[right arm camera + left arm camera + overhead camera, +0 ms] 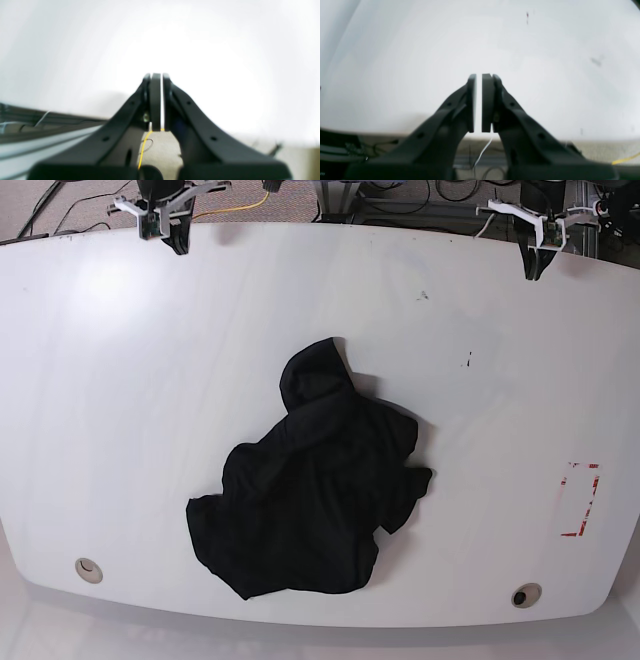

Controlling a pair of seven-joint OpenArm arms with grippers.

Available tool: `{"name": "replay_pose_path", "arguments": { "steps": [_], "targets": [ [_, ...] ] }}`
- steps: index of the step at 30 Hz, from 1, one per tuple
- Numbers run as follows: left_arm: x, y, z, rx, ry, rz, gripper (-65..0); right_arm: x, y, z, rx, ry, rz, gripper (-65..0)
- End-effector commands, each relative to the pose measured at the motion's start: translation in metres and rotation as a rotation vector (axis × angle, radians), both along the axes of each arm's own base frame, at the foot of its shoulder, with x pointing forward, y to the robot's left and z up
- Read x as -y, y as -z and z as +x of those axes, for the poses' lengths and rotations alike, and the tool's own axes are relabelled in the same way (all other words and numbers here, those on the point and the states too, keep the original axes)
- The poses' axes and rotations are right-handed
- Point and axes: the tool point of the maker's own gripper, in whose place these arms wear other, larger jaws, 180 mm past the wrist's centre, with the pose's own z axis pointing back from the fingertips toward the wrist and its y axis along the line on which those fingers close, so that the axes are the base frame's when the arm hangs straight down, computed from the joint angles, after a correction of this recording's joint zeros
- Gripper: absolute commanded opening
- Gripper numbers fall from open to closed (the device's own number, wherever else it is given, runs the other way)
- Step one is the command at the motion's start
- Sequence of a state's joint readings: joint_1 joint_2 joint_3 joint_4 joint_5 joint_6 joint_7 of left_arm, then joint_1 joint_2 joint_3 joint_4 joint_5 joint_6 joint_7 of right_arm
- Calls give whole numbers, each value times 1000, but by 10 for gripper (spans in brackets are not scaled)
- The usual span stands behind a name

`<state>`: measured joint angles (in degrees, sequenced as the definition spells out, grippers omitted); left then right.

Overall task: Layout the t-shirt on the table in an organized manner, then fold the t-shirt properly
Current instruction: 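Move both grippers down toward the crumpled black t-shirt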

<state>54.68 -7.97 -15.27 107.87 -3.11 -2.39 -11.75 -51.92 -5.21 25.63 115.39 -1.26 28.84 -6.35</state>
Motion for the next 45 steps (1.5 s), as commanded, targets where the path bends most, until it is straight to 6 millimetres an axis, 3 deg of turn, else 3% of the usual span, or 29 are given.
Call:
{"name": "replay_pose_path", "arguments": {
  "steps": [1, 10, 19, 23, 27, 33, 40, 45],
  "targets": [
    [-1, -13, 18, 69, 1, 5, -622, -4, -10, 20, 61, -23, 8, -647],
    [6, -20, 53, 129, 4, -18, -622, -13, -20, 73, 127, -97, 10, -647],
    [11, -30, 78, 187, 16, -25, -612, -22, -22, 104, 113, -168, 6, -642],
    [12, -18, 81, 120, 3, -39, -528, -24, -27, 120, 124, -182, -1, -642],
    [16, -19, 95, 121, 8, -48, -439, -25, -31, 133, 132, -184, -7, -612],
    [17, -27, 107, 156, 11, -47, -372, -54, -36, 152, 139, -260, 15, -430],
    [17, -40, 124, 210, 13, -48, -326, -107, -47, 164, 183, -401, 64, -396],
    [16, -50, 137, 245, 12, -48, -285, -132, -54, 167, 201, -464, 88, -396]
  ]
}}
